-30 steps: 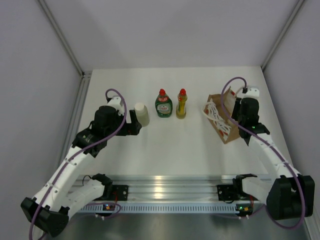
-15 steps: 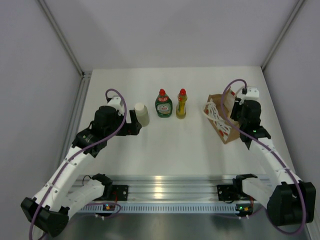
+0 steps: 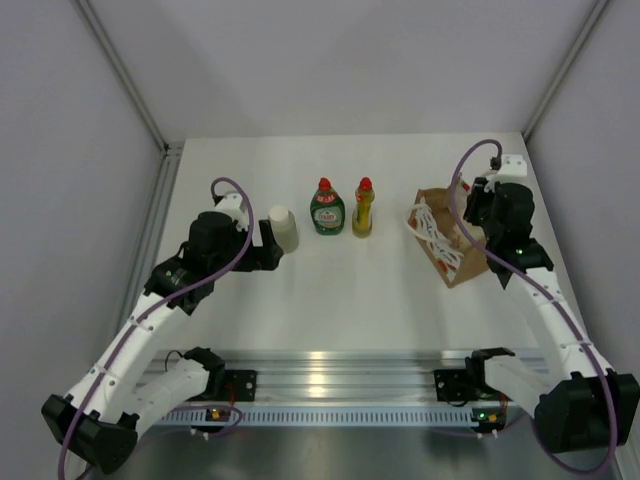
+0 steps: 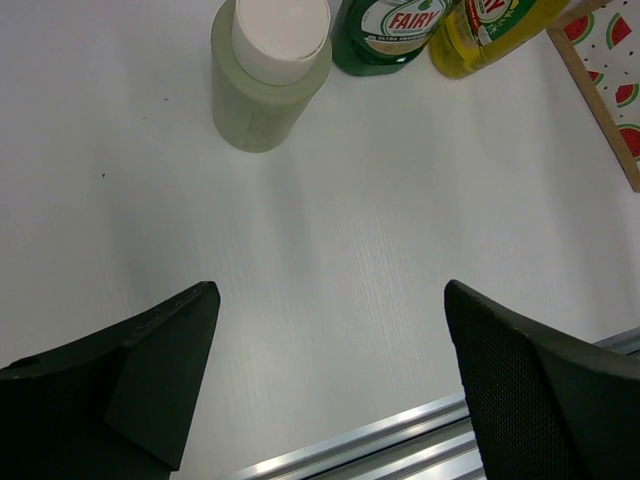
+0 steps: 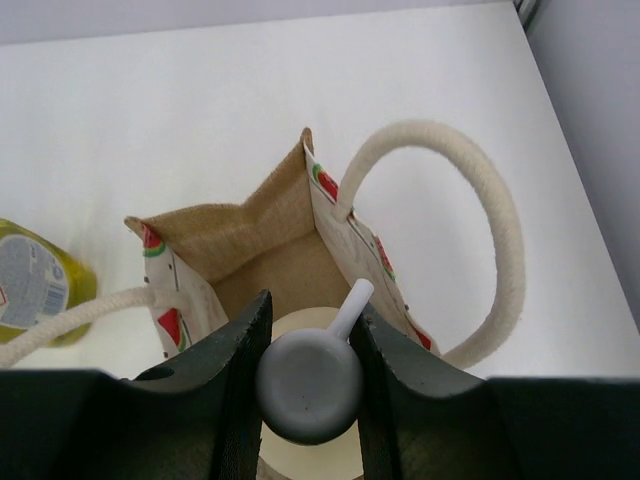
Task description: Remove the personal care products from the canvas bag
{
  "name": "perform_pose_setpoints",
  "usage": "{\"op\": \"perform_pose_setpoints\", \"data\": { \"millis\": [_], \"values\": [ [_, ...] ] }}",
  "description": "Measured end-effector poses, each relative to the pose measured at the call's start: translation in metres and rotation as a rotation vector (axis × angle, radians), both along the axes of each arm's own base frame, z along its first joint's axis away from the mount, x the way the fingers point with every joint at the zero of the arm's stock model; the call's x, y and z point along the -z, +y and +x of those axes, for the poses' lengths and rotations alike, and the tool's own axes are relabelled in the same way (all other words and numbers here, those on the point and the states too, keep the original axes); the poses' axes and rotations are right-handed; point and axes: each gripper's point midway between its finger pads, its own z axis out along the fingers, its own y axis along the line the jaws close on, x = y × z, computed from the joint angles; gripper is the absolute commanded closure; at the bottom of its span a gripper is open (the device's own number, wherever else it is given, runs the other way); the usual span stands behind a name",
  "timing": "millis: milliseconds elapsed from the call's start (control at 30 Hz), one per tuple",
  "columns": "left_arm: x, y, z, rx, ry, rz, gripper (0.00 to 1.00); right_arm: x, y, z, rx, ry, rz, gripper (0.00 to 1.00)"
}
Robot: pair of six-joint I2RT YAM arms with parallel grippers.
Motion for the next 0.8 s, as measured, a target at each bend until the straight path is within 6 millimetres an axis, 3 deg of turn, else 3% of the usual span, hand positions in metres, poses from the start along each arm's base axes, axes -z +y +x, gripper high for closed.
{"op": "perform_pose_setpoints", "data": {
  "millis": [333,567,800],
  "values": [
    [0.0,0.0,0.0,-0.002,0.0,0.001,0.02,-0.048,0.011,-0.003,-0.045,-0.017,0.013,1.0],
    [-0.001,0.0,0.0,-0.002,-0.003,0.0,0.02,-0.091,0.031,-0.006,-0.117,-0.059,0.037,1.0],
    [-0.002,0.001,-0.001,-0.002,-0.009,-0.003,0.02,-0.1,0.057,-0.007,-0.198,-0.037,0.044,1.0]
  ]
}}
